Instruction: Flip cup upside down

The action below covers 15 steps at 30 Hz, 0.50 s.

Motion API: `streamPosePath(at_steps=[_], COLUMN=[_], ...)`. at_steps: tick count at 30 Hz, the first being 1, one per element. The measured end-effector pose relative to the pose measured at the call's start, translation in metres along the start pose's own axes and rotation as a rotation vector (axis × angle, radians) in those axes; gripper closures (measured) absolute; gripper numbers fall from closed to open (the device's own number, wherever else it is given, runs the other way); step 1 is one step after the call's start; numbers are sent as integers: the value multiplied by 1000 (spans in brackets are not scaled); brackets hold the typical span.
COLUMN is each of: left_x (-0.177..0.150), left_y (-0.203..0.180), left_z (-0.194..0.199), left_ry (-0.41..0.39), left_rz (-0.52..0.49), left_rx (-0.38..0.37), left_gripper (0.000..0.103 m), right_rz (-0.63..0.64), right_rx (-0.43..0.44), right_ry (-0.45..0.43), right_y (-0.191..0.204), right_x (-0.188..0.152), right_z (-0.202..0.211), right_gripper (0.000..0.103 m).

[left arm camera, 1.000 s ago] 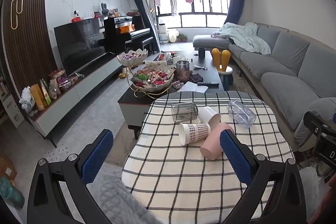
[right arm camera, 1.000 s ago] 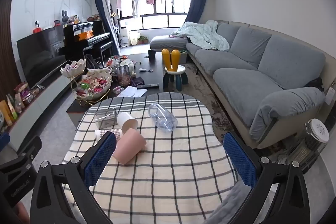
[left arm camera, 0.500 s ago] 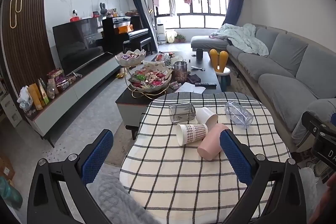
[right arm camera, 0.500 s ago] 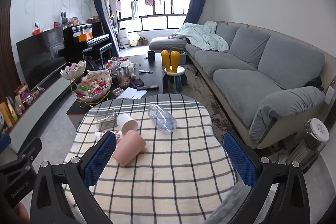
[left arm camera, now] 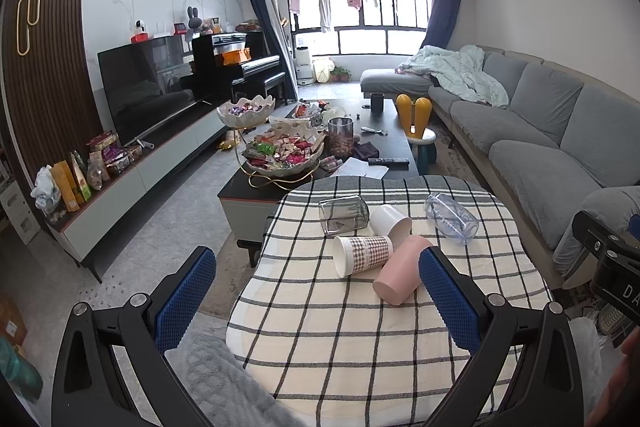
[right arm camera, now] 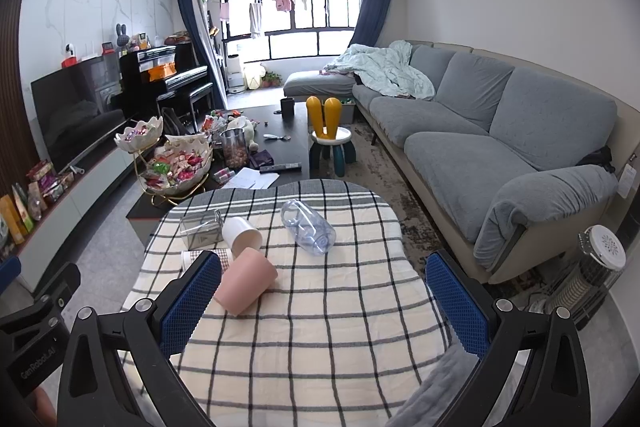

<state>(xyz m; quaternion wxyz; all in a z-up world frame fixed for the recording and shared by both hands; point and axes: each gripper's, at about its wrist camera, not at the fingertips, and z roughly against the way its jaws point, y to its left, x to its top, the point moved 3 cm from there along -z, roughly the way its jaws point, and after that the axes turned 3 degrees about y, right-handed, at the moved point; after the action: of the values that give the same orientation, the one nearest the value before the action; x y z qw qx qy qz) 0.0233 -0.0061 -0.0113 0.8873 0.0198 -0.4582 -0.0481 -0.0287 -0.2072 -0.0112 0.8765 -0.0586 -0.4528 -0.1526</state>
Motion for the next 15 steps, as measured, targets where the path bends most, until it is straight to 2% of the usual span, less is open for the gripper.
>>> streamPosePath(at_steps=[15], left_x=[-3], left_y=[-5], left_z=[1], left_ry=[-1], left_rz=[-4], left_rx=[-8], left_gripper=[0], right_rz=[-1], right_rx=[3], right_ry=[2], right_y=[-2], right_x=[1], right_z=[4], right_gripper=[0])
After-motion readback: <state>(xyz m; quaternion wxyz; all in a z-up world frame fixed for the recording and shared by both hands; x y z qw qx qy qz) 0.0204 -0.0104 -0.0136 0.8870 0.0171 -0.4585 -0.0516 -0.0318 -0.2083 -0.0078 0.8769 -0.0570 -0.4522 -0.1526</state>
